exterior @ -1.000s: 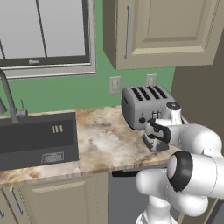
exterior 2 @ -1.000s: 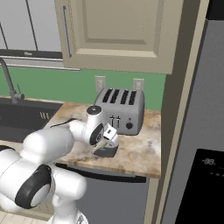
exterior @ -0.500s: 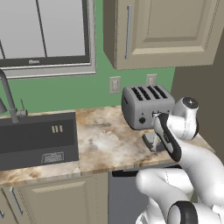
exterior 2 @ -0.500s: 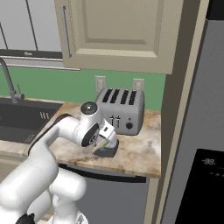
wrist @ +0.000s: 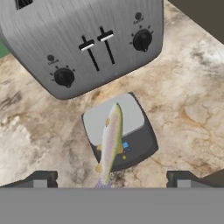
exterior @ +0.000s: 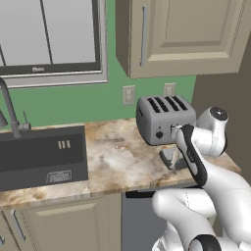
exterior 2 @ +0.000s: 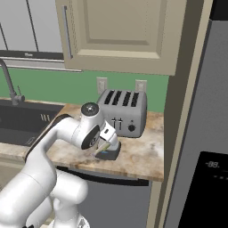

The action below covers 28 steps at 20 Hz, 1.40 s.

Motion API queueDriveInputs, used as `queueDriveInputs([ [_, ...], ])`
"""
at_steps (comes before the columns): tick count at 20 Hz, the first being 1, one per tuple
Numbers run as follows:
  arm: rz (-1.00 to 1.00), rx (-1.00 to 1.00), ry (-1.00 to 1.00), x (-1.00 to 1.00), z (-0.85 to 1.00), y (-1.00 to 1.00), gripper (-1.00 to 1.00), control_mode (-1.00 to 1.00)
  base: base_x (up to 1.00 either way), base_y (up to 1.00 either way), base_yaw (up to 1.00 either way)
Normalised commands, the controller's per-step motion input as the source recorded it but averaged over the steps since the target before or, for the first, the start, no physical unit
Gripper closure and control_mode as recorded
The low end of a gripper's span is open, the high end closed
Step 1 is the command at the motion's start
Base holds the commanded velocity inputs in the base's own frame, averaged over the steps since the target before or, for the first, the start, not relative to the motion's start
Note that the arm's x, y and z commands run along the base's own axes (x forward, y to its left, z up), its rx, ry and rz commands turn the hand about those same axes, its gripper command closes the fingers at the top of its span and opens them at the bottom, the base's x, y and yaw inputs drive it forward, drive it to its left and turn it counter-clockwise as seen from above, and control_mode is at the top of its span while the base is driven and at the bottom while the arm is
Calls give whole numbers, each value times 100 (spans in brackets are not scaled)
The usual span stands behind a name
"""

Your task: Take the fish from the fridge and place it on the digital scale on the counter by the fridge. Wait a few seconds for a reading, then move it to the plate on the dining counter.

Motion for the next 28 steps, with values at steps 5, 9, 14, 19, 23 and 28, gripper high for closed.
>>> queueDriveInputs([
  [5,0,0,4,0,0,1,-100,-100,0,0,0],
  [9,0,0,2,0,0,0,-100,-100,0,0,0],
  [14,0,0,0,0,0,0,-100,-100,0,0,0],
  [19,0,0,0,0,0,0,-100,-100,0,0,0],
  [23,0,0,0,0,0,0,-100,-100,0,0,0],
  [28,0,0,0,0,0,0,-100,-100,0,0,0],
])
